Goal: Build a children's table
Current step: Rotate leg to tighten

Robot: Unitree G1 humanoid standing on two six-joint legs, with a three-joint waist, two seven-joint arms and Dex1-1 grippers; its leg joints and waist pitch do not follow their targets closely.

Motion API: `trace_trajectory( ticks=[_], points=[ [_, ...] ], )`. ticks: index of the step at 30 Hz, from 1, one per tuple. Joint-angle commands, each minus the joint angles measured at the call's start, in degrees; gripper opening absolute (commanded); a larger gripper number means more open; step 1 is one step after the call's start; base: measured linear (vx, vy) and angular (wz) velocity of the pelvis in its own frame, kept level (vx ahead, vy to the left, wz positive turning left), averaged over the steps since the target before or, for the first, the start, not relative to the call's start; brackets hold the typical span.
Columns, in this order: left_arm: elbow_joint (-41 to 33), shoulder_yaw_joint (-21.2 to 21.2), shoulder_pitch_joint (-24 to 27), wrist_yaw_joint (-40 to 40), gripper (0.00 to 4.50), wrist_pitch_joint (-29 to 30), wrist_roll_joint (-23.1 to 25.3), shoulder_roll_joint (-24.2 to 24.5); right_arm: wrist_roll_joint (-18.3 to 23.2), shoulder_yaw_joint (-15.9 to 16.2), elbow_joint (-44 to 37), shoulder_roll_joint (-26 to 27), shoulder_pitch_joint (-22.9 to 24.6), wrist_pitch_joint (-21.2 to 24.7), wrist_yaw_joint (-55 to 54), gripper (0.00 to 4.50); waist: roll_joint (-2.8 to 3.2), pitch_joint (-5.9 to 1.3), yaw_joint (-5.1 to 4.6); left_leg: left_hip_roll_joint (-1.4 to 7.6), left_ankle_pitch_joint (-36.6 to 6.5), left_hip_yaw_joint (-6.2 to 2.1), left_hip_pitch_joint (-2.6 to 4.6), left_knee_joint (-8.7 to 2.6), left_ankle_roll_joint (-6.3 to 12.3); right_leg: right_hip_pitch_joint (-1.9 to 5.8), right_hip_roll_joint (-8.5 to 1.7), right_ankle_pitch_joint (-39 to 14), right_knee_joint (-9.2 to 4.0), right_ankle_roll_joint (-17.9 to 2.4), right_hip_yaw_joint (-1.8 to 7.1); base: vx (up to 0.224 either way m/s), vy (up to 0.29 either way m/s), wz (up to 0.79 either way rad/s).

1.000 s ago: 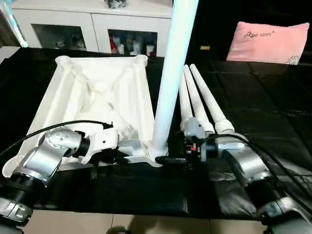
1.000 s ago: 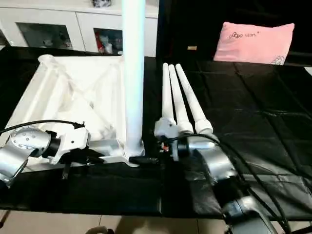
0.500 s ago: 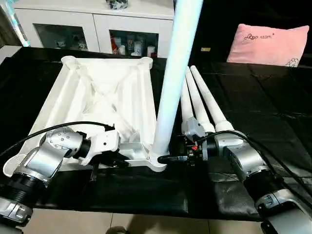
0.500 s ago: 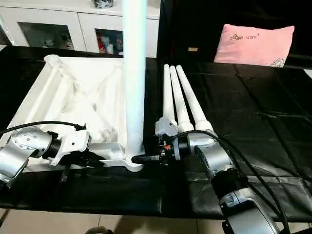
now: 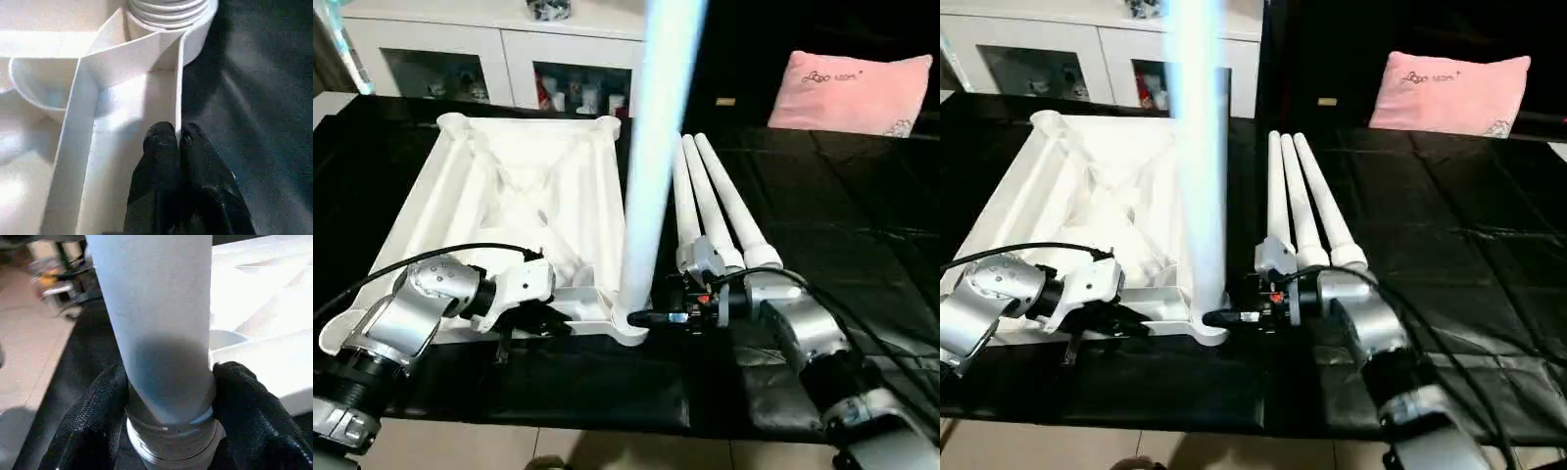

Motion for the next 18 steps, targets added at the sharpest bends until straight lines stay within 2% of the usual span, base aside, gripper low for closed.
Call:
trace_trajectory(
  ticks=[1,2,3,4,6,7,9,10,12,14,16,17,18],
  points=[
    [-1.52,0.36,0.08,3.72,0.0,2.87,-0.72,-2.0,-2.62,1.22,1.72,1.1,1.1,2.1,-5.75,2.45,0.52,-2.51,-0.18,2.02,-18.01,-0.67,0.9,-4.14,-1.77,1.52,-4.75,-18.85,-5.35,-10.7,2.53,0.0,0.0,0.0],
    [-2.43,1.64,-0.1,6.55,0.0,5.44,-1.09,-3.37,-3.06,0.41,2.82,3.0,1.11,2.65,-10.31,2.43,0.62,-2.51,-0.46,2.15,-18.3,-0.74,0.83,-4.27,-2.15,1.45,-4.93,-20.02,-5.32,-10.42,2.67,-0.062,-0.007,-0.07],
    [-3.35,3.06,-0.39,9.56,0.0,8.14,-1.6,-5.06,-3.11,-0.5,4.01,5.17,1.04,2.91,-14.48,2.43,0.41,-2.44,-0.73,2.05,-18.66,-0.96,0.6,-4.45,-2.57,1.57,-4.83,-22.1,-5.57,-9.29,2.52,0.0,0.0,0.0],
    [-3.35,3.06,-0.39,9.56,0.0,8.14,-1.6,-5.06,-3.11,-0.5,4.01,5.17,1.04,2.91,-14.48,2.43,0.49,-2.51,-1.02,1.98,-18.88,-1.12,0.65,-4.46,-2.79,1.48,-4.87,-22.93,-5.64,-8.76,2.46,0.0,0.0,0.0],
    [-5.38,5.85,-1.12,16.83,0.0,13.75,-1.84,-9.59,-3.72,-2.59,8.61,11.1,-0.32,2.76,-26.06,2.43,0.47,-2.53,-1.53,2.0,-18.41,-1.1,0.49,-4.49,-2.84,1.4,-4.74,-21.52,-5.55,-8.9,2.52,0.0,0.0,0.0],
    [-6.27,6.32,-1.25,20.0,0.0,15.35,-1.24,-11.89,-4.33,-3.04,11.35,13.99,-1.55,2.38,-31.4,2.43,0.14,-2.46,-1.81,1.98,-18.49,-1.07,0.37,-4.56,-3.01,1.4,-4.69,-21.67,-5.51,-8.92,2.49,0.0,0.0,0.0],
    [-6.7,6.41,-1.3,22.13,0.0,16.24,-0.64,-13.55,-4.94,-3.06,13.4,15.91,-2.59,2.07,-34.79,2.43,0.35,-2.58,-2.39,1.78,-18.48,-1.41,0.09,-4.66,-3.45,1.57,-4.79,-23.5,-5.65,-8.33,2.19,-0.02,0.003,-0.1],
    [-6.78,6.32,-1.32,22.88,0.0,16.51,-0.27,-14.22,-5.33,-2.95,14.09,16.57,-3.03,1.99,-35.91,2.43,0.22,-2.62,-2.43,1.77,-18.6,-1.26,0.37,-4.47,-2.88,1.27,-4.67,-22.52,-5.88,-8.11,2.35,0.0,0.0,0.0],
    [-6.4,5.57,-1.49,24.24,0.0,16.39,1.26,-15.27,-5.69,-3.01,15.74,17.65,-4.29,2.1,-37.74,2.43,0.42,-2.67,-2.51,1.83,-18.48,-1.02,0.71,-4.25,-2.21,1.0,-4.47,-19.07,-5.74,-9.04,2.65,0.0,0.0,0.0],
    [-6.06,5.17,-1.6,24.53,0.0,16.07,1.97,-15.36,-5.68,-3.05,16.08,17.77,-4.65,2.01,-37.79,2.43,0.35,-2.71,-2.51,1.76,-17.96,-0.89,0.63,-4.22,-1.65,1.11,-4.28,-16.75,-5.61,-9.45,2.65,0.0,0.0,0.0],
    [-5.56,4.21,-1.86,25.05,0.0,15.41,3.5,-14.93,-5.14,-3.78,15.49,17.87,-4.95,2.36,-37.07,2.98,0.45,-2.74,-2.47,1.73,-17.76,-0.88,0.51,-4.26,-1.36,1.27,-4.29,-16.41,-5.6,-9.17,2.65,0.0,0.0,0.0],
    [-5.36,4.08,-1.97,25.06,0.0,15.1,3.71,-14.66,-4.97,-3.98,14.94,17.71,-4.85,2.47,-36.57,3.14,0.41,-2.77,-2.41,1.73,-17.48,-0.87,0.48,-4.25,-1.29,1.3,-4.28,-16.12,-5.6,-9.07,2.66,0.0,0.0,0.0],
    [-5.36,3.87,-2.07,25.27,0.0,15.21,3.92,-14.35,-4.92,-4.23,14.34,17.52,-4.65,2.37,-36.52,3.17,0.64,-2.72,-2.43,1.76,-17.45,-0.92,0.47,-4.33,-1.36,1.24,-4.26,-16.0,-5.54,-9.12,2.63,0.0,0.0,0.0]
  ],
)
